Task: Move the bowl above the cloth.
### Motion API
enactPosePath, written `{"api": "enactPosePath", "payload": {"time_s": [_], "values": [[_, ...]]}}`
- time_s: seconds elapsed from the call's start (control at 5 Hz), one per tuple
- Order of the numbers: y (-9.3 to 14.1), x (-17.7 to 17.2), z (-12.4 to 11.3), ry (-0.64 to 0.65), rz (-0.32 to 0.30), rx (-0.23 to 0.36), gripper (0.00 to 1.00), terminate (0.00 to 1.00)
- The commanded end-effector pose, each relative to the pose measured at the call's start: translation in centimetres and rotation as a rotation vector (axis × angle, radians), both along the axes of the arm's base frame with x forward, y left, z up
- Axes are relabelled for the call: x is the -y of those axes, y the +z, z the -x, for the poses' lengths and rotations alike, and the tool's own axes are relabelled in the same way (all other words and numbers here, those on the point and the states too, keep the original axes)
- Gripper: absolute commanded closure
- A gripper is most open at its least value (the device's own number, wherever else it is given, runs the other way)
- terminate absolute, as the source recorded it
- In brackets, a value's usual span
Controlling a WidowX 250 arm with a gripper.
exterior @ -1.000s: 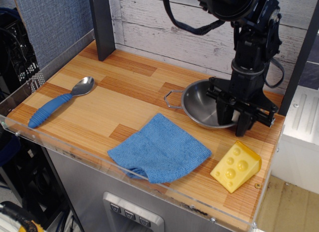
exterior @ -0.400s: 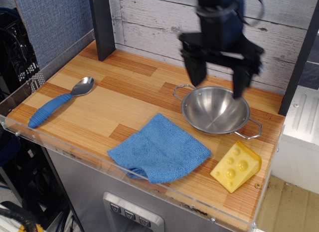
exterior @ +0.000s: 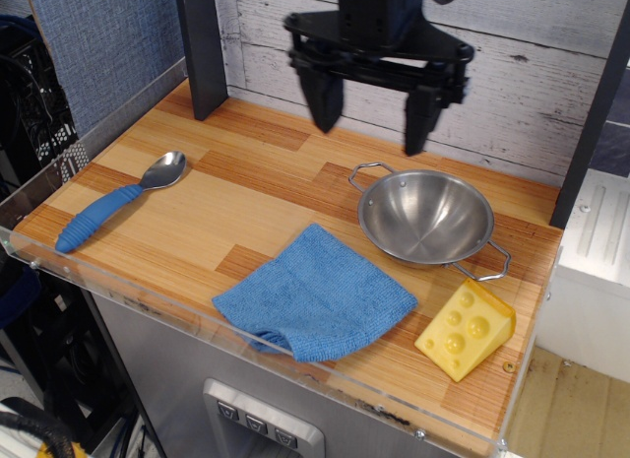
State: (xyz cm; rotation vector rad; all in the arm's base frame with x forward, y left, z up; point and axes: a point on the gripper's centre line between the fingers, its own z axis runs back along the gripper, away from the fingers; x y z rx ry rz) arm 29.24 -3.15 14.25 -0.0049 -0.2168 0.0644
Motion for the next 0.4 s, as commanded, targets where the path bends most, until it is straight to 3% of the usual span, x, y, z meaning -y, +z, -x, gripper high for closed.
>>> {"api": "enactPosePath", "payload": {"time_s": [0.0, 0.2], "values": [[1.34, 0.05, 0.90, -0.119, -0.015, -0.016, 0.00, 0.00], [1.34, 0.05, 0.90, -0.119, -0.015, -0.016, 0.00, 1.00]]}}
